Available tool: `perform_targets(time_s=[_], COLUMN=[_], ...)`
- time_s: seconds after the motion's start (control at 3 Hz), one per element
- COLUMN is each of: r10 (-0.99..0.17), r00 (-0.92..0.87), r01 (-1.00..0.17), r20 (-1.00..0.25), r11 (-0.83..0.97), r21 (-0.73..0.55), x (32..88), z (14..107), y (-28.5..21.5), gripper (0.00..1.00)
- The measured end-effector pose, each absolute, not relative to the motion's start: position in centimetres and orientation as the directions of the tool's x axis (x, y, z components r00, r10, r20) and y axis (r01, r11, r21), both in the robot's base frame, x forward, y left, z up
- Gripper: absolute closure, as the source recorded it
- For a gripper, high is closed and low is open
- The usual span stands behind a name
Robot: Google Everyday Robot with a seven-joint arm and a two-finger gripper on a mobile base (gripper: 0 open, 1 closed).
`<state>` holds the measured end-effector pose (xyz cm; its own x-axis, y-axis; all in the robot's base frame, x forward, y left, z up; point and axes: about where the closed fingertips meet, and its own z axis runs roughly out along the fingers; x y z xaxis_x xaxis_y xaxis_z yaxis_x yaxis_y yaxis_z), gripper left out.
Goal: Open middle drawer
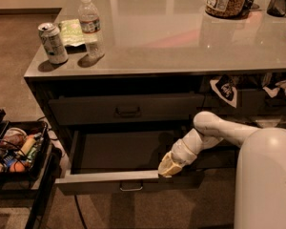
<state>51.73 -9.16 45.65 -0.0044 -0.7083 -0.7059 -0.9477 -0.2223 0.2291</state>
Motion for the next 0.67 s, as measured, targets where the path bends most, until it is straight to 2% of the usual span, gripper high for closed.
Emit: perform_targets(time_s=[0.33,0.67], r10=[-0.714,-0.715], r00=[-0.052,0.045], r01=[-0.929,-0.952], r20=[-0.699,-0.697], r11=[-0.223,-0.243], r21=[0.296,0.188], x=[50.07,50.90], z=[46.34,46.59], y=[-9.68,-10.24], gripper=[1.00,1.00])
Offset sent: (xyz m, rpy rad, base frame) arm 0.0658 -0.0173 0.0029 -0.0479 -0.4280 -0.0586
